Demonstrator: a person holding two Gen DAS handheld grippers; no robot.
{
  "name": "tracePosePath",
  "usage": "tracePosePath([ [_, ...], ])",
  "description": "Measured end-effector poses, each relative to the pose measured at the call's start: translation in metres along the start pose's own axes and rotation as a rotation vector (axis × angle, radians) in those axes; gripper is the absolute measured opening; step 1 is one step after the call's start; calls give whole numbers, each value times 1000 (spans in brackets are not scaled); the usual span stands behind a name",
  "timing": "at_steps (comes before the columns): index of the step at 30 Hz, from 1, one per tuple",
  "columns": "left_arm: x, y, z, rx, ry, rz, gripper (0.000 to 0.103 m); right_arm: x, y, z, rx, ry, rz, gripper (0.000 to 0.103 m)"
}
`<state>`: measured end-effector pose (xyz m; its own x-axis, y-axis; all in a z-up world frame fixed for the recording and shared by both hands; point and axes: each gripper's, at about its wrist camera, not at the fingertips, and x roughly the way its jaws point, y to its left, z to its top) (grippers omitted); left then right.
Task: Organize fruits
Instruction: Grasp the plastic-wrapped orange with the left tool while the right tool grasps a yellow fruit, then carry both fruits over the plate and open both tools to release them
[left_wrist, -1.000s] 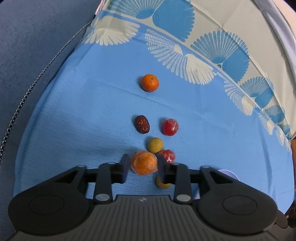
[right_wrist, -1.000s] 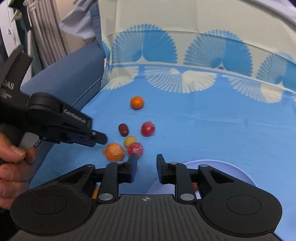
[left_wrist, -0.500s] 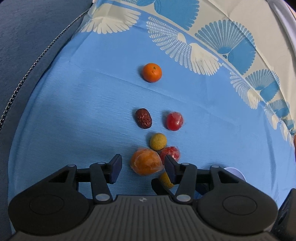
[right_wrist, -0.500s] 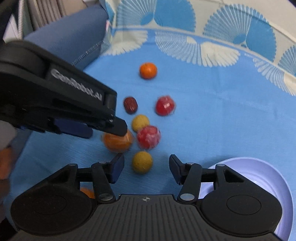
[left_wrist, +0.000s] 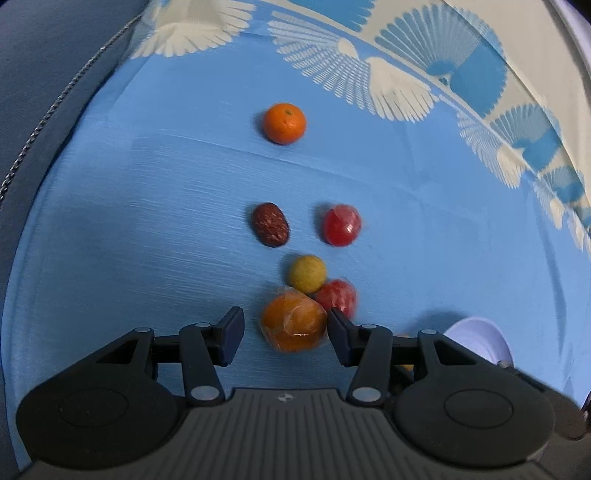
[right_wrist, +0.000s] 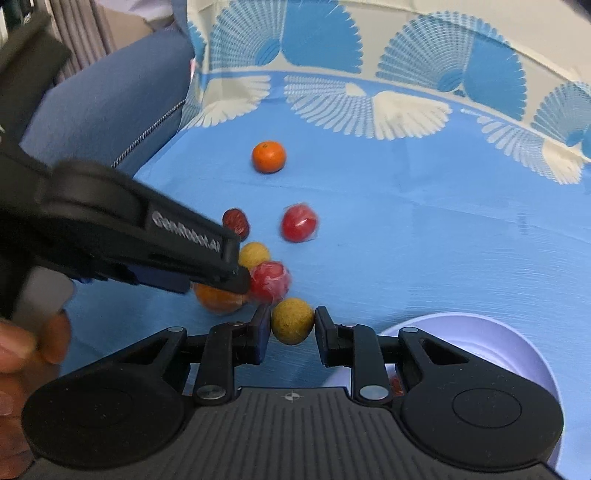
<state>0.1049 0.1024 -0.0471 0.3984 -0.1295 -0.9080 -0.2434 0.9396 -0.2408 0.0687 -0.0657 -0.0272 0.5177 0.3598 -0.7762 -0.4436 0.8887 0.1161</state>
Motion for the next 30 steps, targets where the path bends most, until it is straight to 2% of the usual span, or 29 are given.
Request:
tracePosePath([
  [2,-1,-4,-2,29,-5,-4,42,-5,-1,0,-1,-7,-8,27],
  [8,-15,-3,-9,42,-51,3,42,-33,-7,0,-13,-22,-48,27],
  [13,-40,3,-19,23,-112,-10,42,-81,-27,-10,16,-82,-34,27],
  [17,-63,-5,-29,93,-184,18,42,-112,-46,-25,61,-147,-65,27],
  [19,-73,-9,-34,120,-217,10,42,-120,-59,-37,114,-172,-84,27],
  [22,-87,-16,-44,144,-258,-5,42,-123,-81,-48,194,-165,-119,27],
  [30,-113,-42,-82,201,-329,-77,42,-139,-114,-75,209,-171,-219,27],
])
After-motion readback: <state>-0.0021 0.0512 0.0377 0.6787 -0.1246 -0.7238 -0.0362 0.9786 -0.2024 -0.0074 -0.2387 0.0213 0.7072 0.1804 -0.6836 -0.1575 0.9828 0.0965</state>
